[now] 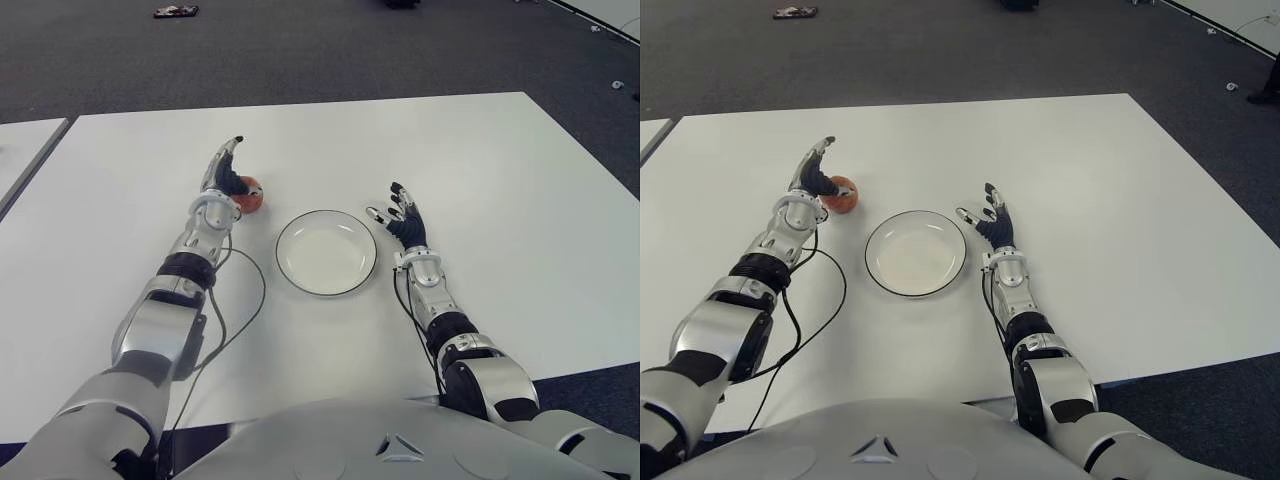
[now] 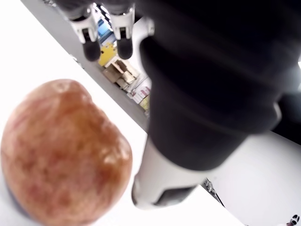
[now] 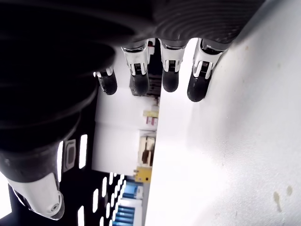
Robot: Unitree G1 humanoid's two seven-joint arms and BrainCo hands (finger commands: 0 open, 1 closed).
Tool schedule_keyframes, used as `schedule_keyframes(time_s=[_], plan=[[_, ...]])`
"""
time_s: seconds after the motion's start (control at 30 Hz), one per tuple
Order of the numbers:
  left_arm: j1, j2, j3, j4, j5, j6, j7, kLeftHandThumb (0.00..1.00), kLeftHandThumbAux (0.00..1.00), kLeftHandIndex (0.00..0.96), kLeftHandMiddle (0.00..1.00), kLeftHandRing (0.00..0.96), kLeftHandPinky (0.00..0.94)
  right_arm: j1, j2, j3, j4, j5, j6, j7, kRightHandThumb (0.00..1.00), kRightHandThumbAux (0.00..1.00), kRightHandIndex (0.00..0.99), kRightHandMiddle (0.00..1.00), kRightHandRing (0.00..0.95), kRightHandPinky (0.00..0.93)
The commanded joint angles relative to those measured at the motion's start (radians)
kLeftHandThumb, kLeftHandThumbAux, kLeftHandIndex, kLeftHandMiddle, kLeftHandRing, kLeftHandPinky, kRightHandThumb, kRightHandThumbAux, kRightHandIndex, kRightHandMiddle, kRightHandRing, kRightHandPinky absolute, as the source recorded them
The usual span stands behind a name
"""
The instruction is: Put the apples into the plate.
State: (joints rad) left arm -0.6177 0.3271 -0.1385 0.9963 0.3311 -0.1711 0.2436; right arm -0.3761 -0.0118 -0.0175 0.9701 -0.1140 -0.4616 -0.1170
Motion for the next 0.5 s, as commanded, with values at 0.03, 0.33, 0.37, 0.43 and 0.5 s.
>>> schedule_keyframes(time_s=[0.03, 0.33, 0.37, 0.43, 0.5], plan=[[-0.028, -0.013, 0.012, 0.051, -0.018, 0.021, -0.028, 0.0, 0.387, 0.0, 0.0, 0.0, 0.0, 0.042, 0.008, 0.01, 0.038, 0.002, 0.057, 0.017, 0.149, 0.68, 0.0, 0.0, 0.005, 0.042], [-0.043, -0.011, 0.009, 0.084, -0.016, 0.019, -0.036, 0.0, 0.366, 0.0, 0.0, 0.0, 0.0, 0.039, 0.007, 0.011, 0.043, -0.001, 0.062, 0.011, 0.152, 0.68, 0.0, 0.0, 0.007, 0.047], [-0.043, -0.011, 0.009, 0.086, -0.016, 0.019, -0.036, 0.0, 0.364, 0.0, 0.0, 0.0, 0.0, 0.039, 0.007, 0.011, 0.043, -0.002, 0.062, 0.01, 0.151, 0.682, 0.0, 0.0, 0.006, 0.046], [-0.045, -0.01, 0.007, 0.09, -0.015, 0.024, -0.039, 0.0, 0.361, 0.0, 0.0, 0.0, 0.0, 0.039, 0.008, 0.011, 0.044, -0.002, 0.062, 0.01, 0.151, 0.684, 0.0, 0.0, 0.006, 0.046], [-0.048, -0.009, 0.004, 0.096, -0.011, 0.027, -0.04, 0.0, 0.358, 0.0, 0.0, 0.0, 0.0, 0.038, 0.009, 0.01, 0.044, -0.001, 0.061, 0.011, 0.15, 0.686, 0.0, 0.0, 0.006, 0.045]])
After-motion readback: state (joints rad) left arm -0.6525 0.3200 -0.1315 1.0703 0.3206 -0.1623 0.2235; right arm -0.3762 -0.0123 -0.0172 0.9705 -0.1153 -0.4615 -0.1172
